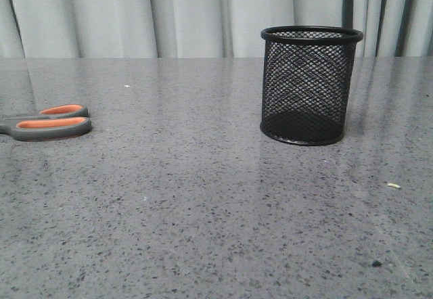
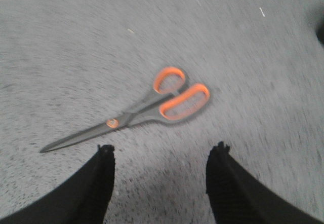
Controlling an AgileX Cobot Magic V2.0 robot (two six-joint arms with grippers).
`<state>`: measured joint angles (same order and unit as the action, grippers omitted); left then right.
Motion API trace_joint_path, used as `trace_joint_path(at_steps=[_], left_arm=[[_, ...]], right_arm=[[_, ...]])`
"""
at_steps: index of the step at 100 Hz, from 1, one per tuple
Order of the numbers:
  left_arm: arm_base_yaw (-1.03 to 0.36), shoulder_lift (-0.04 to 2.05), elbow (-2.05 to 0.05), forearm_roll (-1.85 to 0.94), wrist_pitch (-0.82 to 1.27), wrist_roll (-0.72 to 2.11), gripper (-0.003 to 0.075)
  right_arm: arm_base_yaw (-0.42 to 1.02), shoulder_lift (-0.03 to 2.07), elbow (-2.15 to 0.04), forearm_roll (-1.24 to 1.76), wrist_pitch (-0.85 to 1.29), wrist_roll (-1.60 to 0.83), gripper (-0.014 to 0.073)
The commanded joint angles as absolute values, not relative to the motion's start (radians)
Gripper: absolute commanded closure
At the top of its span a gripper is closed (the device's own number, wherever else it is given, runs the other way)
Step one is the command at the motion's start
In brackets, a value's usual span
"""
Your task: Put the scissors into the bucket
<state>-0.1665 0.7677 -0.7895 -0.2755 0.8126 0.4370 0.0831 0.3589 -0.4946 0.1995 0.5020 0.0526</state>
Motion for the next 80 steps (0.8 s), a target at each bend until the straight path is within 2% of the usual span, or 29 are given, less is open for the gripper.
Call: trace_joint_path(at_steps=[1,9,28,62,80], left_arm=[[-0.194,0.903,-0.917,-0.262,0.932,0.576,0.0356],[-0.208,1.012,-0.999,-0.218,1.043,0.720,0.0356],[-0.260,1.188,-1.122,-0.182,1.032,1.217,0.0356],[-0.264,1.380,-1.226,-0.081,1.041,1.227,0.0353],[-0.264,1.471,-1.282,-0.091,1.144,1.301,0.0349]], right_arm=[[0.077,0.375,-0.531,0.193,0.415,0.037,0.0118],[0.077,0.375,-0.531,0.195,0.400,0.037,0.0118],[0.112,0.375,-0.531,0.219,0.366,0.037,0.0118],[0.154,0.375,-0.527,0.219,0.361,0.037,0.0118],[0.154,0.375,-0.526,0.219,0.363,0.037,0.0118]])
